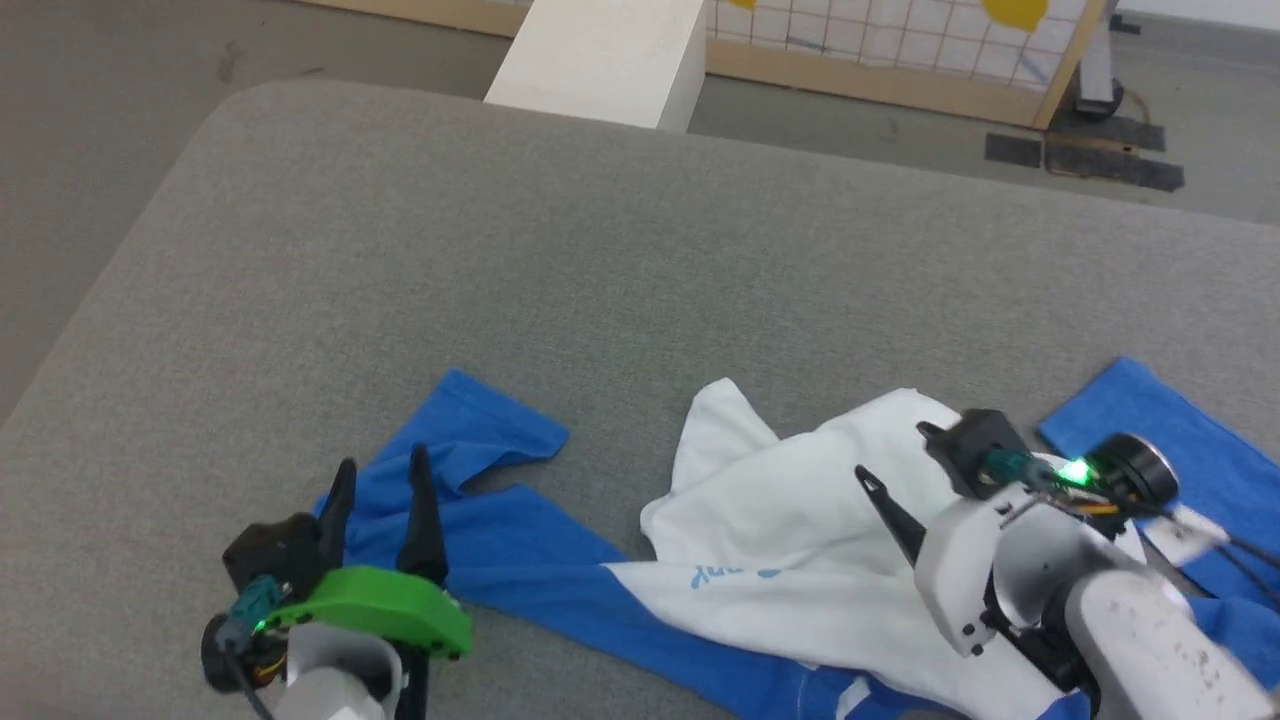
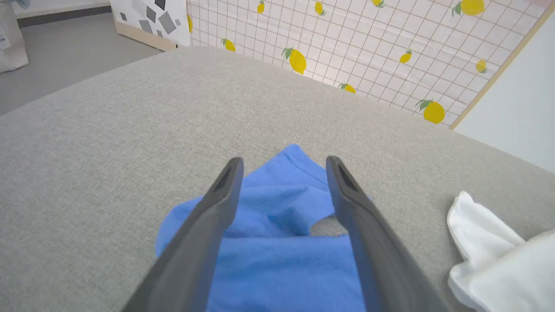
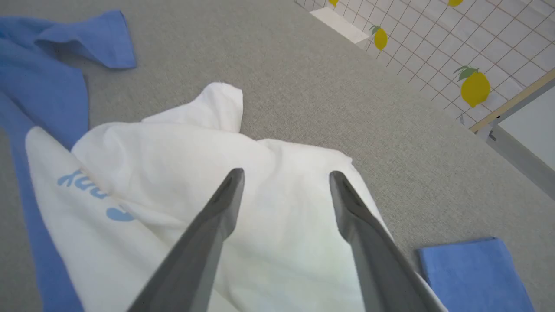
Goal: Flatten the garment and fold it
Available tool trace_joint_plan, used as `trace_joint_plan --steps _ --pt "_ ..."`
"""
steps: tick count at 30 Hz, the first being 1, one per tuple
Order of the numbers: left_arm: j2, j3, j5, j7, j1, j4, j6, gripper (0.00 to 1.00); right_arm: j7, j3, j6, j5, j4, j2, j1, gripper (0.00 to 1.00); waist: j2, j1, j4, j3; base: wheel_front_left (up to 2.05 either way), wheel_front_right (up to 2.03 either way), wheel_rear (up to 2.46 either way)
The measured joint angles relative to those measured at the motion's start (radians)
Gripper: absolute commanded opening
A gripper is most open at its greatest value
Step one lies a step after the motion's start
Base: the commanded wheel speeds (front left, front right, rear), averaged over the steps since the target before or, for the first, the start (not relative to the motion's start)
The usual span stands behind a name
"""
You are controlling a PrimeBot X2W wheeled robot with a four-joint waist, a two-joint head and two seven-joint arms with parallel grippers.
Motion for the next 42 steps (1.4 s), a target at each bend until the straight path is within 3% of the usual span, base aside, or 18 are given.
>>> trace_joint_plan --steps 1,4,11,12,13,14,17,22,27,28,32,33,34,35,42 --pt "-0.014 -0.008 0.021 -0.012 -0.025 0.006 -0.016 1.00 0.056 0.093 0.000 0.033 0.030 -0.064 -0.070 1.00 0.0000 0.0000 0.009 0.014 0.00 0.00 0.00" --pt "-0.037 -0.017 0.039 -0.018 -0.054 0.023 -0.031 1.00 0.119 0.226 0.000 0.090 0.068 -0.146 -0.184 1.00 0.0000 0.0000 0.025 0.039 0.00 0.00 0.00" --pt "-0.086 -0.001 0.058 -0.023 -0.092 0.045 -0.073 1.00 0.235 0.475 0.000 0.255 0.192 -0.220 -0.380 1.00 0.0000 0.0000 0.061 0.104 0.00 0.00 0.00" --pt "-0.090 0.003 0.059 -0.023 -0.095 0.049 -0.079 1.00 0.255 0.498 0.000 0.283 0.205 -0.224 -0.404 0.67 0.0000 0.0000 0.067 0.112 0.00 0.00 0.00" --pt "-0.092 0.005 0.067 -0.023 -0.096 0.052 -0.084 1.00 0.270 0.514 0.000 0.313 0.217 -0.226 -0.430 0.42 0.0000 0.0000 0.073 0.120 0.00 0.00 0.00" --pt "-0.095 0.008 0.075 -0.023 -0.096 0.054 -0.088 1.00 0.277 0.524 0.000 0.338 0.226 -0.227 -0.449 0.00 0.0000 0.0000 0.077 0.126 0.00 0.00 0.00" --pt "-0.106 0.012 0.088 -0.023 -0.098 0.064 -0.101 1.00 0.272 0.525 0.000 0.393 0.265 -0.221 -0.498 0.00 0.0000 0.0000 0.091 0.142 0.00 0.00 0.00" --pt "-0.113 0.031 0.098 -0.023 -0.099 0.064 -0.111 1.00 0.142 0.425 0.000 0.381 0.384 -0.168 -0.578 0.00 0.0000 0.0002 0.102 0.158 0.00 0.00 0.00" --pt "-0.117 0.031 0.103 -0.023 -0.109 0.064 -0.125 1.00 -0.002 0.241 0.000 0.254 0.534 -0.117 -0.736 0.00 0.0000 0.0002 0.109 0.166 0.00 0.00 0.00" --pt "-0.119 0.019 0.103 -0.023 -0.123 0.064 -0.131 1.00 -0.071 0.107 0.000 0.156 0.634 -0.085 -0.817 0.00 0.0000 0.0002 0.122 0.174 0.00 0.00 0.00" --pt "-0.119 -0.005 0.090 -0.023 -0.127 0.066 -0.132 1.00 -0.099 -0.004 0.000 0.070 0.732 -0.044 -0.862 0.00 0.0000 0.0002 0.135 0.187 0.00 0.00 0.00" --pt "-0.119 -0.010 0.087 -0.023 -0.129 0.066 -0.132 1.00 -0.100 -0.025 0.000 0.055 0.756 -0.030 -0.864 0.20 0.0000 0.0002 0.137 0.192 0.00 0.00 0.00" --pt "-0.120 -0.015 0.084 -0.023 -0.130 0.066 -0.130 1.00 -0.102 -0.039 0.000 0.041 0.777 -0.019 -0.864 0.69 0.0000 0.0002 0.139 0.195 0.00 0.00 0.00" --pt "-0.120 -0.019 0.082 -0.023 -0.130 0.066 -0.128 1.00 -0.106 -0.051 0.000 0.035 0.793 -0.007 -0.864 1.00 0.0000 0.0002 0.139 0.197 0.00 0.00 0.00" --pt "-0.121 -0.012 0.080 -0.023 -0.130 0.079 -0.121 1.00 -0.216 -0.123 0.000 0.067 0.807 0.059 -0.783 1.00 0.0000 0.0001 0.111 0.183 0.00 0.00 0.00"
